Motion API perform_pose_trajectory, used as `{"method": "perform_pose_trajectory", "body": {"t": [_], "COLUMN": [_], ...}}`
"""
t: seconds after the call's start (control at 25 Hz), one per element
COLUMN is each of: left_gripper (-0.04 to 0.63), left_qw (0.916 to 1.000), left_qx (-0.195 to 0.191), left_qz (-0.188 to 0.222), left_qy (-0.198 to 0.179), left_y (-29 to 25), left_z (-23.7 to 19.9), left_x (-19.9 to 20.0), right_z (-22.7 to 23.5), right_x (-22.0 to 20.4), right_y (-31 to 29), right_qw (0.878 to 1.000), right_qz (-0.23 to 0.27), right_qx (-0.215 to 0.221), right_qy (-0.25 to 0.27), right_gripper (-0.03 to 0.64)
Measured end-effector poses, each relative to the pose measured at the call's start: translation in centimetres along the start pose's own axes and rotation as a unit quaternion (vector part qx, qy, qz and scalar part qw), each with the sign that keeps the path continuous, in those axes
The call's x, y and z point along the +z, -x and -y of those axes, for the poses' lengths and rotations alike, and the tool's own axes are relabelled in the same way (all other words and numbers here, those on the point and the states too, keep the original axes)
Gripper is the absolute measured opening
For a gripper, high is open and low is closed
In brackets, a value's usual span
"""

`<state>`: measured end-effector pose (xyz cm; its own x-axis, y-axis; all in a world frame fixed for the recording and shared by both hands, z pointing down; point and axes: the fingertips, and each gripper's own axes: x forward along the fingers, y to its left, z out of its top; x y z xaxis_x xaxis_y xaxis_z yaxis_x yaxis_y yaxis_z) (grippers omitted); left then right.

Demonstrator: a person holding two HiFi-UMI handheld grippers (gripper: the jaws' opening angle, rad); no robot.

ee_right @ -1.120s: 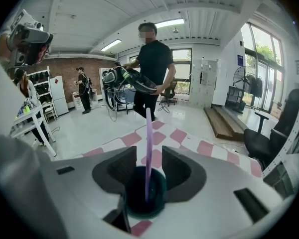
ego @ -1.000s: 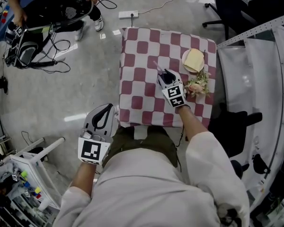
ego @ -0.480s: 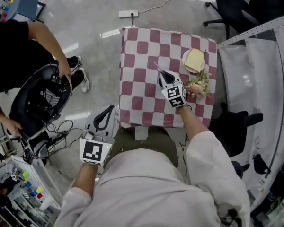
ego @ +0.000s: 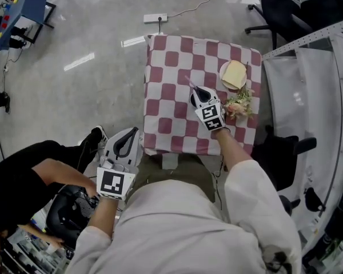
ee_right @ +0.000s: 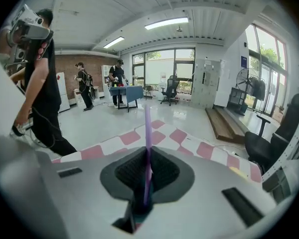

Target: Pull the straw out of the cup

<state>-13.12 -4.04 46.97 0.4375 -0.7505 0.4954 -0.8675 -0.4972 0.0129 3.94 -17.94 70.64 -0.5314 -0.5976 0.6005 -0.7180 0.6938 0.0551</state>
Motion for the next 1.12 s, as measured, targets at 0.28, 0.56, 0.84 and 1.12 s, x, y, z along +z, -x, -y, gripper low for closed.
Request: {"method": "perform_pose_trajectory", "body": {"t": [0.28,0.56,0.84,1.12], "left_gripper": [0.003,0.003,0.003,0.003], "left_qw": [0.9999,0.9997,0.9990,0.9978], "left_qx": [0.000,-0.010,-0.022,-0.038], "left_qz": [0.004,0.021,0.039,0.055], "left_qy": [0.010,0.007,0.003,-0.001], "left_y": [-0.2,-0.7,-1.2,-1.9], "left_z": [0.1,0.6,0.8,1.1], "left_x": [0.2,1.0,1.7,2.9], "right_z": [0.1,0.2,0.2,0.4], "right_x": [1.6,4.7,7.9,11.8], "right_y": [1.1,3.8,6.6,10.6], "right_qw": [1.000,0.999,0.996,0.991], "right_qz": [0.021,0.053,0.086,0.129], "right_qx": [0.002,0.000,-0.005,-0.015], "right_qy": [-0.003,-0.011,-0.018,-0.030], "right_gripper": [0.029,0.029,0.029,0.029]}}
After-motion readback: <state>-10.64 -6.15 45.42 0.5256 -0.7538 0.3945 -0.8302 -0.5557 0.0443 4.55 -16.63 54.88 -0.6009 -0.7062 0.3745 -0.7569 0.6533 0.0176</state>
